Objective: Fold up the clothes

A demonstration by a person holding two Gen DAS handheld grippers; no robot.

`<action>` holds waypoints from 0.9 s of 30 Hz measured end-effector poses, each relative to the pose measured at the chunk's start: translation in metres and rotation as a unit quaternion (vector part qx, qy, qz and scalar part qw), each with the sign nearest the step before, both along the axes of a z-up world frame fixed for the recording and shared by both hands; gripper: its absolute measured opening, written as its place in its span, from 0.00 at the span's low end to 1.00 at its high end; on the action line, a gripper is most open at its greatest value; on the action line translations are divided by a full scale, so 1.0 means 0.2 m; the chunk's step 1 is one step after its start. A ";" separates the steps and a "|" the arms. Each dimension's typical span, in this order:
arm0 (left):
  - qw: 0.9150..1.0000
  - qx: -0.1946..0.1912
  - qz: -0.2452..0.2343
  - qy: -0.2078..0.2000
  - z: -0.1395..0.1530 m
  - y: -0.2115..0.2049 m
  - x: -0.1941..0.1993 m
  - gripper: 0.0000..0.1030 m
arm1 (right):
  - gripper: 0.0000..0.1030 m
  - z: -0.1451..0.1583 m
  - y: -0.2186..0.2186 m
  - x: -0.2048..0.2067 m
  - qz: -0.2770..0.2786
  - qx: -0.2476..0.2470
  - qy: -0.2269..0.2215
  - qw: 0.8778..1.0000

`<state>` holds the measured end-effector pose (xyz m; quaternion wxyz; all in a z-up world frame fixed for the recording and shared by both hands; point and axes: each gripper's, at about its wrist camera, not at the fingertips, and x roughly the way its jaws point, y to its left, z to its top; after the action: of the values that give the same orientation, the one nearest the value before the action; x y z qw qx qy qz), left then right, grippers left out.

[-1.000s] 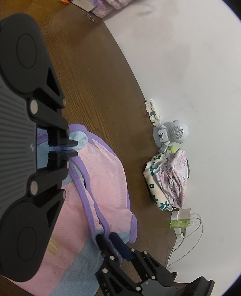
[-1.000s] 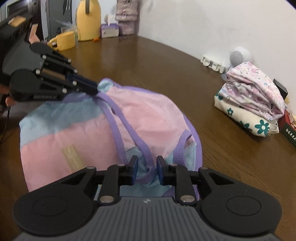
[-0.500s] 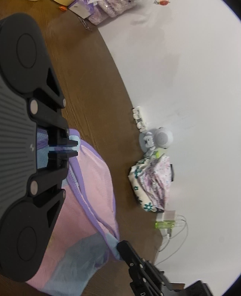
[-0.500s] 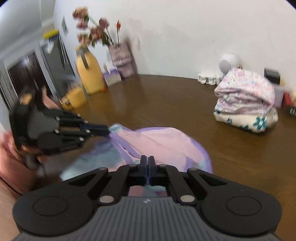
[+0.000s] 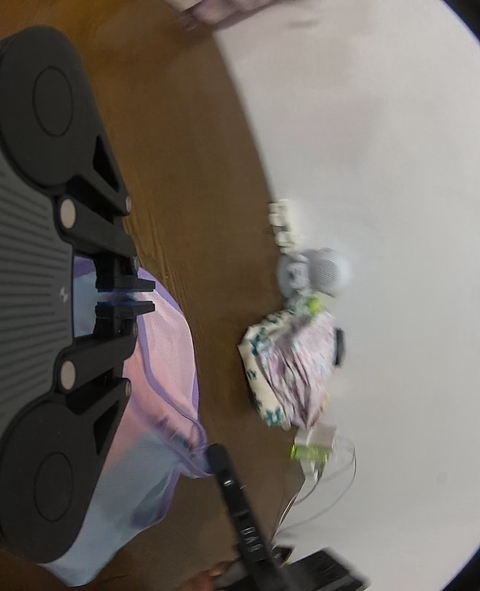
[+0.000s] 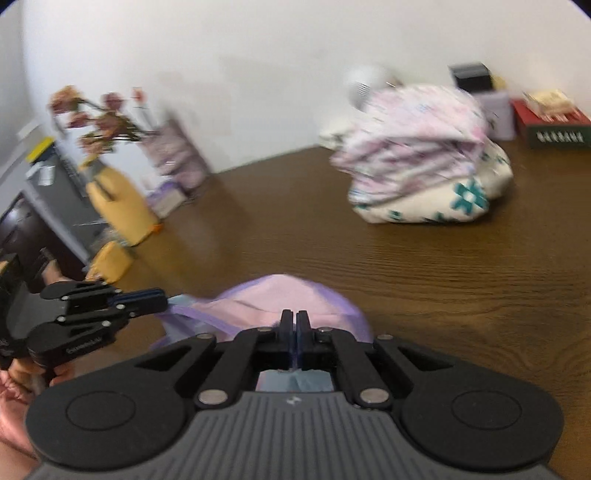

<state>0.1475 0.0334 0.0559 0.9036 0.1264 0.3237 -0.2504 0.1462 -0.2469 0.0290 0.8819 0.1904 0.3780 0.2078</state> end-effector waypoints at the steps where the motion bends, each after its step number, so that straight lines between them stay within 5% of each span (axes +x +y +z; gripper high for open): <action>1: 1.000 -0.004 0.004 0.009 -0.02 -0.01 0.04 0.04 | 0.01 -0.03 0.00 0.02 -0.003 0.000 0.005 1.000; 10: 0.998 -0.014 0.030 0.054 -0.15 0.01 0.20 0.10 | 0.02 -0.14 0.00 0.05 -0.020 -0.020 0.002 1.000; 18: 0.998 -0.045 0.045 0.024 -0.05 0.12 0.15 0.23 | 0.10 -0.10 -0.03 -0.01 -0.034 0.005 -0.031 0.999; 27: 1.000 -0.009 -0.001 0.016 -0.04 0.09 0.03 0.08 | 0.11 -0.01 0.10 -0.18 0.021 -0.052 -0.067 0.996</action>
<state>0.1543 0.0512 0.0471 0.8991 0.1150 0.3355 -0.2564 0.1099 -0.2266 0.0273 0.9094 0.1219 0.3324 0.2181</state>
